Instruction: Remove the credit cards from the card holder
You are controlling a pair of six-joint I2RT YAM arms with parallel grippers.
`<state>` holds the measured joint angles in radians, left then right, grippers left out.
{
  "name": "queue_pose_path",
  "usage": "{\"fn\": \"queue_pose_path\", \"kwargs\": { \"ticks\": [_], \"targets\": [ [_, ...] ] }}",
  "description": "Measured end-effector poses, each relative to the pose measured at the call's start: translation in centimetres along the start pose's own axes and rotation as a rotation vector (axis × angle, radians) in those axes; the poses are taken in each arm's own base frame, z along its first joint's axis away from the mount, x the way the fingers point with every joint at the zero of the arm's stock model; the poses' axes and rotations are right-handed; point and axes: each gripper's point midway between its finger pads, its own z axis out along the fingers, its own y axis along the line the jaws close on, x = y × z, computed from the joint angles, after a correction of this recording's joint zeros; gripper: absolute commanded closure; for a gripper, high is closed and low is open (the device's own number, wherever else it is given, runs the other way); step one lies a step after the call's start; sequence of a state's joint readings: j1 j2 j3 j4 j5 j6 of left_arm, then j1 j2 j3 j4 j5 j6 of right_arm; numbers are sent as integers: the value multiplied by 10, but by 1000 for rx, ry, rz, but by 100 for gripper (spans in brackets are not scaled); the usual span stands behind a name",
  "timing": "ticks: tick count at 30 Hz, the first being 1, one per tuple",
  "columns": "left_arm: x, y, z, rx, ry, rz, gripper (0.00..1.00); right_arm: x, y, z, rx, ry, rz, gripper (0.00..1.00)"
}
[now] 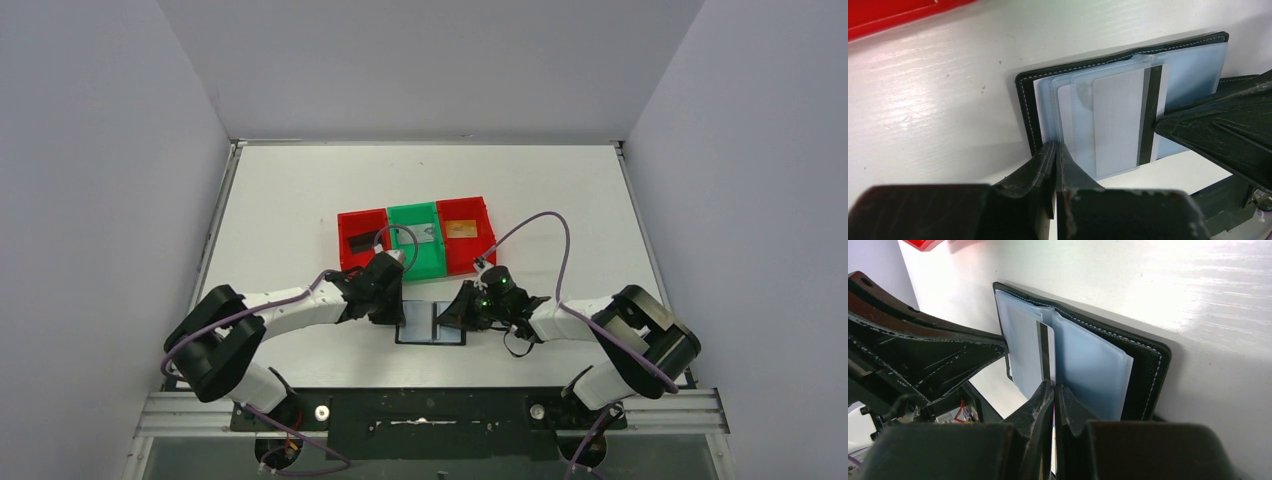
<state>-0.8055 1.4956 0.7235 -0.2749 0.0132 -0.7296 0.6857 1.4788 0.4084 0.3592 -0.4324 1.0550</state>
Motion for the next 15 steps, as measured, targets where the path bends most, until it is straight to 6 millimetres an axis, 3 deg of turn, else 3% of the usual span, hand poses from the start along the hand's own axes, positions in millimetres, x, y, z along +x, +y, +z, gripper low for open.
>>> {"fn": "queue_pose_path", "kwargs": {
  "ticks": [2,7,10,15],
  "targets": [
    [-1,1,-1,-4,-4,0,94,-1,-1,0,13,1,-1,100],
    [0,11,-6,-53,-10,7,73,0,-5,0,39,7,-2,100],
    [1,17,-14,-78,-10,12,66,-1,-5,0,43,9,-6,100],
    [-12,1,-31,0,-68,30,61,0,-6,1,50,10,-6,100]
  ]
}}
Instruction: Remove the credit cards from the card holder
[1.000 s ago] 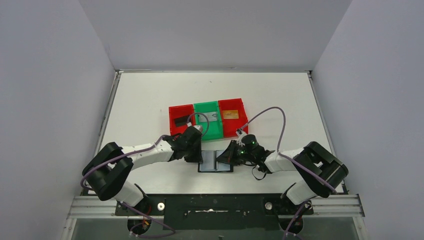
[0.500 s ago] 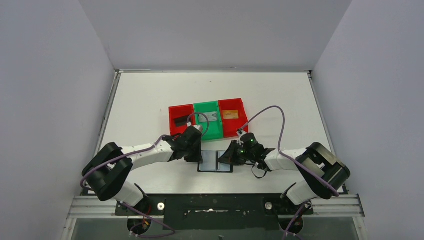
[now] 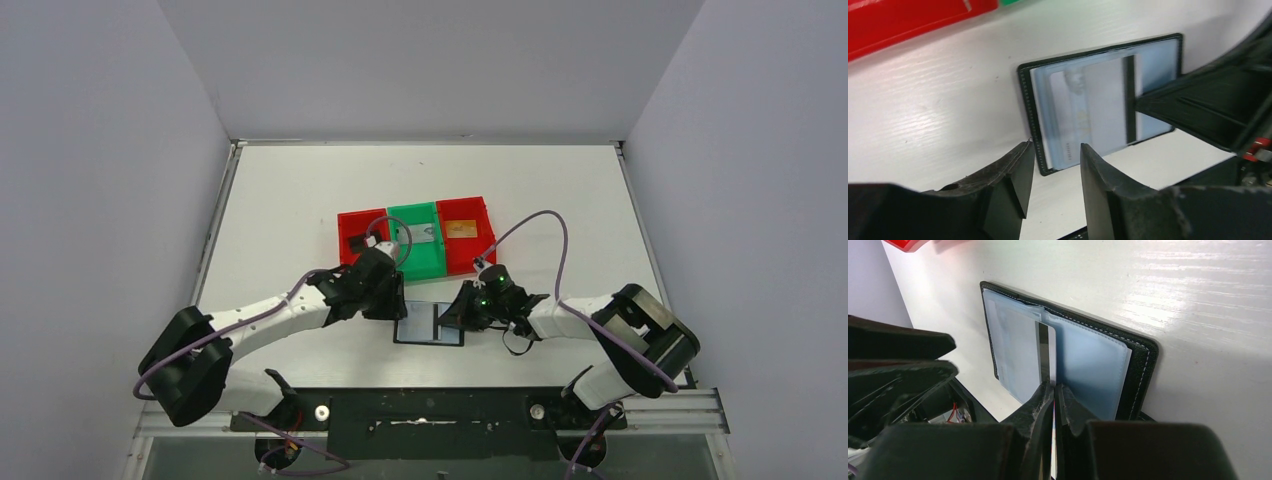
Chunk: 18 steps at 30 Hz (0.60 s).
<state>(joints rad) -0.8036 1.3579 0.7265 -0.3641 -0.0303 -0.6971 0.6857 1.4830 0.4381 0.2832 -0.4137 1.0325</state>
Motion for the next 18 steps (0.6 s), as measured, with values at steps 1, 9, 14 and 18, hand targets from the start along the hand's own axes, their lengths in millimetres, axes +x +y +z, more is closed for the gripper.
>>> {"fn": "queue_pose_path", "kwargs": {
  "ticks": [1,9,14,18],
  "targets": [
    [-4,-5,-3,22,-13,2,61,0,0,0,0,0,0,100],
    [-14,-29,-8,133,-36,26,60,-4,2,1,9,-10,-6,100],
    [-11,-35,-9,173,-19,62,60,-4,2,2,18,-15,-11,100],
    [-11,-42,-5,201,5,87,60,-5,3,2,14,-21,-10,100]
  ]
}}
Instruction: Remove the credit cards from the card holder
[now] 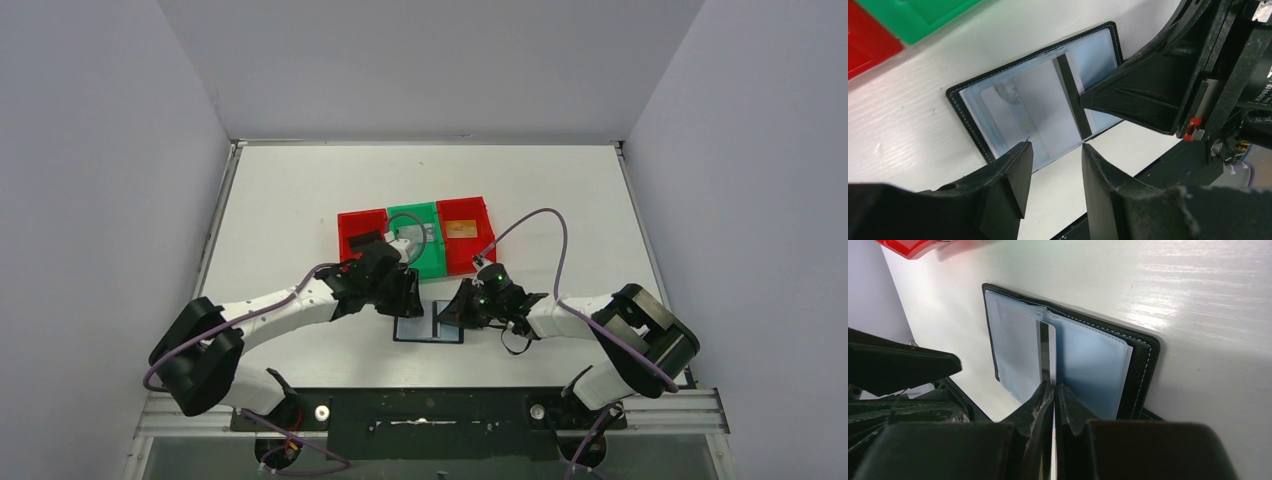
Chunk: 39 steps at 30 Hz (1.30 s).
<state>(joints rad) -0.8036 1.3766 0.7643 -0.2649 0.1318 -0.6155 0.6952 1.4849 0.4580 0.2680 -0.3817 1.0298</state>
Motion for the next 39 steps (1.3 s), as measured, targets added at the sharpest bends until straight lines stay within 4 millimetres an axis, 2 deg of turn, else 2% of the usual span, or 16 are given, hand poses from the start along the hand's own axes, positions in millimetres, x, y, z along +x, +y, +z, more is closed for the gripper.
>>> {"fn": "queue_pose_path", "kwargs": {
  "ticks": [9,13,16,25,33,35,39],
  "targets": [
    [9,-13,24,19,83,24,69,-1,3,0,-24,-14,5,99],
    [18,-7,35,-8,116,12,78,-1,3,1,-25,-14,5,99],
    [23,2,41,-51,129,-11,80,0,4,1,-26,-13,3,99],
    [24,12,40,-100,94,-73,83,-1,3,0,-19,-19,7,99],
    [23,13,40,-108,82,-93,84,-1,-1,-4,0,-30,21,99],
    [23,13,40,-108,82,-93,86,-1,-1,-5,4,-34,24,97],
    [24,13,40,-108,83,-93,88,-2,-3,-8,6,-59,43,81]
  ]
}}
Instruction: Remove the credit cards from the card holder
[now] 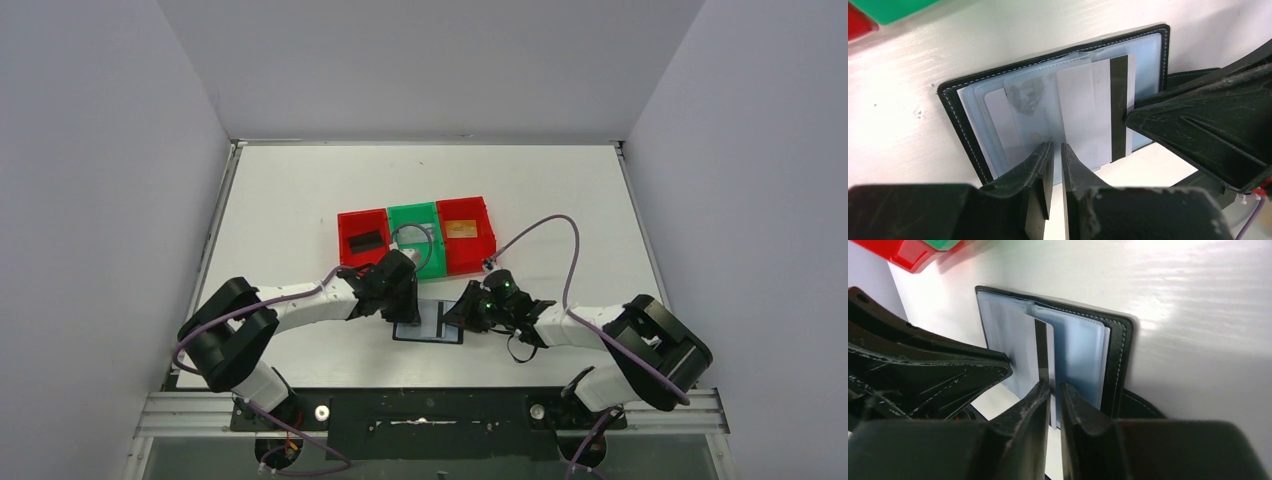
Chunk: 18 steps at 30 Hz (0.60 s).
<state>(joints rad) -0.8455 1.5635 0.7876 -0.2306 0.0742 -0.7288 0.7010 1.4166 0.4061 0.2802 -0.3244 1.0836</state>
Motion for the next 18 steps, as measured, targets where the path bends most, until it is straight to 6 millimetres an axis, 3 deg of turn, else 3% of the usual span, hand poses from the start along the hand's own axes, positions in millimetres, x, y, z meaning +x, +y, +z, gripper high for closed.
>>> {"fn": "queue_pose_path", "kwargs": {
  "ticks": [2,8,14,18],
  "targets": [
    [0,0,0,1,0,0,90,1,-4,-1,5,-10,15,74],
    [1,1,1,0,1,0,92,-1,1,5,-32,-18,50,72],
    [1,1,1,0,1,-1,93,-3,5,11,-59,-24,63,90],
    [1,1,1,-1,0,-1,93,-4,6,10,-58,-31,65,96]
  ]
}}
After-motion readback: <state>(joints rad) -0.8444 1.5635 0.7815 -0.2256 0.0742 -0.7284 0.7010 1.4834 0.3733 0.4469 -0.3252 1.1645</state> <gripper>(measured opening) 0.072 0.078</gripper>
